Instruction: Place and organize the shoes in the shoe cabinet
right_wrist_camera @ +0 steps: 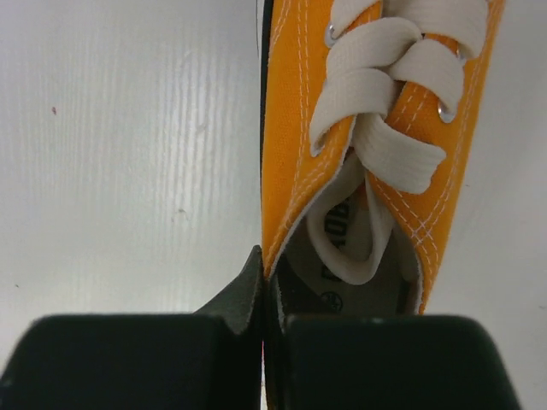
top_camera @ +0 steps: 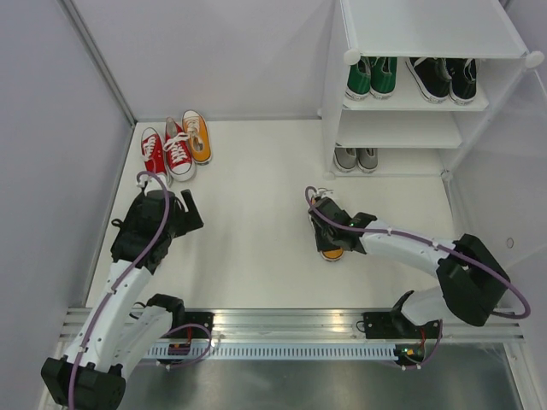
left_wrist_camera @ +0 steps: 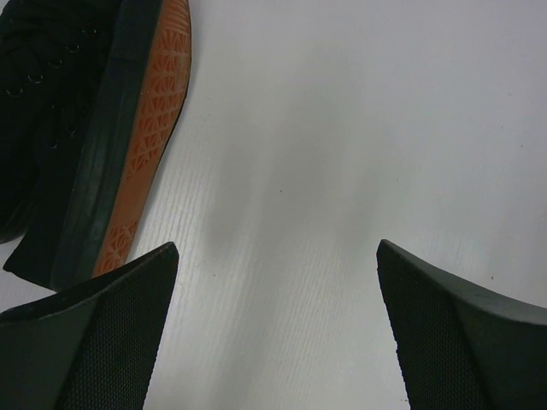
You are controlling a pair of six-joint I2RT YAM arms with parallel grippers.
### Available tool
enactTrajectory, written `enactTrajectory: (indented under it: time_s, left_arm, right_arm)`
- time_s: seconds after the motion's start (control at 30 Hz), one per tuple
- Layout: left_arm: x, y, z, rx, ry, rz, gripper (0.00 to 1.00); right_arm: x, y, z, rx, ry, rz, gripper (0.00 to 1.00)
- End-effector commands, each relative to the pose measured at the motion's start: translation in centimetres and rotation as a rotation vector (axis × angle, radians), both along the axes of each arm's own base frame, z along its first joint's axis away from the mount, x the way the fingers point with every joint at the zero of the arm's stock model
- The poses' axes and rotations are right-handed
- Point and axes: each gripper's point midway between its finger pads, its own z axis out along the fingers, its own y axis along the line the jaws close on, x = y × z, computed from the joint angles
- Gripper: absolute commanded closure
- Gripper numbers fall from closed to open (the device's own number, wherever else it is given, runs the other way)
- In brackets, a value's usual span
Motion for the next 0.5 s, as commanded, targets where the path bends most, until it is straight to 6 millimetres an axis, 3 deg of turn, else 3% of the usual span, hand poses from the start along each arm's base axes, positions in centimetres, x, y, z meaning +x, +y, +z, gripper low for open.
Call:
enactTrajectory:
  time_s: [0.0,0.1,0.2,0.33,0.4,0.47]
  left_arm:
    - [0.5,0.7,1.0,0.036,-0.051,0.006,0.00]
    - [0.5,0.7,0.9,0.038,-0.043,0.006,0.00]
    - [0.5,0.6,0.8,0.036,-0.042,0.003,0.00]
    - [0.5,0.6,0.8,0.034,-0.042,0.003,0.00]
    - [0.5,0.5,0.7,0.032,-0.040,0.000,0.00]
    - [0.5,0.4,0.8,0.031,-0.040,-0.004,0.00]
  right_arm:
    - [2.2,-3.9,4.3,-0.038,-0.099,-0.049,0.99]
    - [3.3,-7.8,5.5,-0.045,-0.116,-0.112,0.99]
    - [4.9,-10.3,7.3,-0.080,-0.153,-0.136,0.99]
    - [7.5,-12.6,9.6,-0.116,-0.206,-0.154,0.99]
    - [9.0,-14.7,9.4,-0.132,-0.193,-0.204,0.99]
    - [10.8,-15.1,10.2,-0.098,-0.213,-0.174,0.99]
